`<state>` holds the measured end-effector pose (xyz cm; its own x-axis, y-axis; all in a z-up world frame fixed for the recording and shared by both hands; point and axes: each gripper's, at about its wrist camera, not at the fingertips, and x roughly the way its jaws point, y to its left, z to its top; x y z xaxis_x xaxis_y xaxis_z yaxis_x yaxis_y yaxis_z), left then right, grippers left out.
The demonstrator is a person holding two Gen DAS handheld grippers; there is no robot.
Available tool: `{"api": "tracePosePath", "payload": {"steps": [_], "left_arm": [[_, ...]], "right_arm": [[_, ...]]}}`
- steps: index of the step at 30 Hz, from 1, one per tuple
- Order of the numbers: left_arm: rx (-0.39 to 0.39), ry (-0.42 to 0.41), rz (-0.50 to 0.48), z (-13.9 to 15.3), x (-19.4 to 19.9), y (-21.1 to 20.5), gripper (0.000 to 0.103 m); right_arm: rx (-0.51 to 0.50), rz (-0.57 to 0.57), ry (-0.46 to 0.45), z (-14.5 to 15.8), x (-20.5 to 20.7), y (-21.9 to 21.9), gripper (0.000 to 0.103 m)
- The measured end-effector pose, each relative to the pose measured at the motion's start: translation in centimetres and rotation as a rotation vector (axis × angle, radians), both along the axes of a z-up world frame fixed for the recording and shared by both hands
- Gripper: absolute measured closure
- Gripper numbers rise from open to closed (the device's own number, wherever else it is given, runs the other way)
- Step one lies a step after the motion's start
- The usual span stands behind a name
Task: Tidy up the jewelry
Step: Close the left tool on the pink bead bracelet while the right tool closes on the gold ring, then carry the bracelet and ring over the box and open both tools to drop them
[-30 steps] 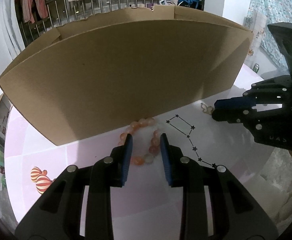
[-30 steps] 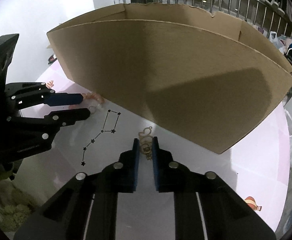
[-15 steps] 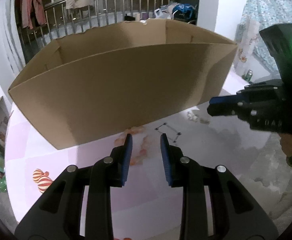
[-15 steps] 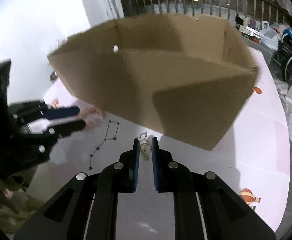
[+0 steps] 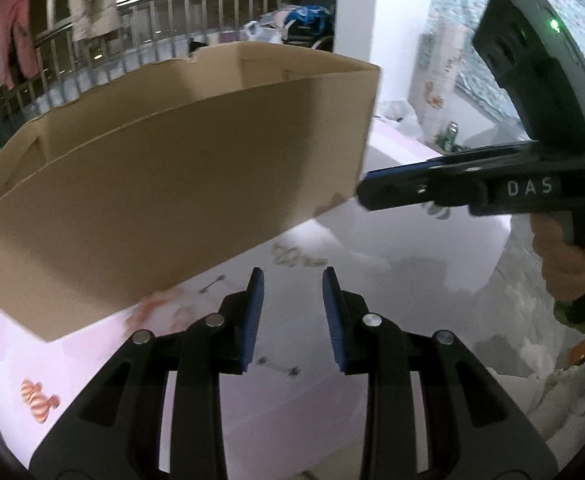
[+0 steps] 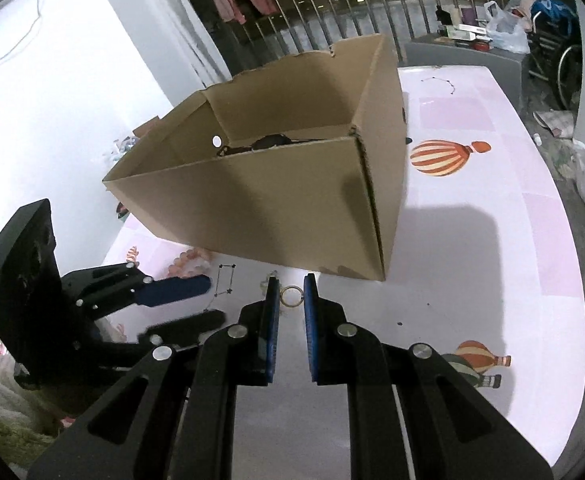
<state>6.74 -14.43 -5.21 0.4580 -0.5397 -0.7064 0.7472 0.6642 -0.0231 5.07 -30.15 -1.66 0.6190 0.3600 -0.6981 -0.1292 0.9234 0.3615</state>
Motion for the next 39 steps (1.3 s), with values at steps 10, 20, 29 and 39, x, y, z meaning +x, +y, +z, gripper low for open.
{"api": "tracePosePath", "payload": {"steps": [10,20,29,39], "left_arm": [[0.043,0.028,-0.011,-1.8,1.2,-2.4,0.077],[0.046,0.023,0.006,-1.6,1.9,-2.4,0.1],[-0.005,0.04,0.014,-0.3,1.3,-0.7,0.103],[-0.072,0.018,0.065,2.2,-0.1,2.6,0.103]], "right_arm": [[0.02,-0.014,0.006,-0.8,0.3,-0.8,0.09],[0.028,-0.021,0.008,-1.2,0.4,-1.2,0.09],[0.018,-0.029,-0.011,-0.4,-0.6,-1.1,0.09],[0.012,-0.024,-0.048,1.0,-1.5,-0.7,0.09]]}}
